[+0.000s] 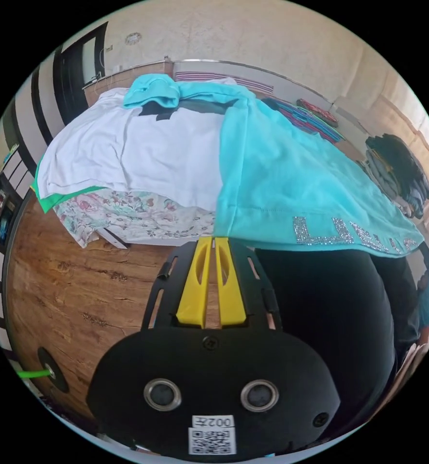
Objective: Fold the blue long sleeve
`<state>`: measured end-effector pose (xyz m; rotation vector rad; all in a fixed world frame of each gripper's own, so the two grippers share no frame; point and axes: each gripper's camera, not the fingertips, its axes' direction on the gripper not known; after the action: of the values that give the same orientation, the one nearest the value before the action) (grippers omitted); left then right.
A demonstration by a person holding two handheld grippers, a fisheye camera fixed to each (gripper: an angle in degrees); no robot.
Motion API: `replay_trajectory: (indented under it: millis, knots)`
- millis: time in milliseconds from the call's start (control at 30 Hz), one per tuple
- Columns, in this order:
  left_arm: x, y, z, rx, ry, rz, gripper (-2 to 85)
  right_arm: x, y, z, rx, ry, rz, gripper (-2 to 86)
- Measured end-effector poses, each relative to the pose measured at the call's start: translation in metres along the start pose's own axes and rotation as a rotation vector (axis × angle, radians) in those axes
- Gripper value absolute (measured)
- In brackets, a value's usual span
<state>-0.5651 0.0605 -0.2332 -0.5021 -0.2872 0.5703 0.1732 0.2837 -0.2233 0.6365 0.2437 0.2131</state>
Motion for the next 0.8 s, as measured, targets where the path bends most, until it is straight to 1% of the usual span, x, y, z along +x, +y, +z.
replay_trajectory:
  millis: [100, 267, 467, 533, 600, 633, 667, 700, 733, 767, 800]
  knots:
    - [-0.005, 0.002, -0.019, 0.027, -0.014, 0.008, -0.8, -0.002, -0.003, -0.005, 0.006, -0.001, -0.014, -0.9]
    - [0.000, 0.004, -0.077, 0.083, -0.072, 0.117, -0.9, -0.007, -0.009, -0.016, 0.024, -0.011, -0.056, -0.9]
    - [0.003, 0.003, -0.140, 0.107, -0.037, 0.225, -1.0, -0.006, -0.020, -0.031, 0.022, -0.045, -0.103, -0.9]
    - [0.006, 0.005, -0.154, 0.091, -0.038, 0.258, -1.0, 0.000, -0.022, -0.035, -0.018, -0.066, -0.122, -0.9]
    - [0.008, 0.008, -0.160, 0.056, -0.123, 0.266, -1.0, 0.007, -0.019, -0.034, -0.064, -0.081, -0.113, -0.9]
    - [0.007, 0.013, -0.159, 0.022, -0.198, 0.278, -1.0, 0.012, -0.016, -0.030, -0.101, -0.096, -0.106, -0.9]
    - [0.003, 0.018, -0.156, -0.009, -0.211, 0.261, -1.0, 0.014, -0.013, -0.028, -0.114, -0.110, -0.103, -0.9]
    - [0.001, 0.020, -0.154, -0.024, -0.185, 0.245, -0.9, 0.017, -0.008, -0.024, -0.135, -0.149, -0.095, -0.9]
    - [-0.005, 0.025, -0.148, -0.054, -0.100, 0.211, -0.9, 0.016, -0.004, -0.020, -0.153, -0.169, -0.089, -0.9]
    - [-0.008, 0.029, -0.142, -0.069, -0.018, 0.175, -0.9, 0.016, -0.002, -0.019, -0.160, -0.166, -0.088, -0.9]
    - [-0.008, 0.031, -0.140, -0.066, 0.015, 0.166, -0.8, 0.013, 0.000, -0.016, -0.163, -0.147, -0.089, -0.9]
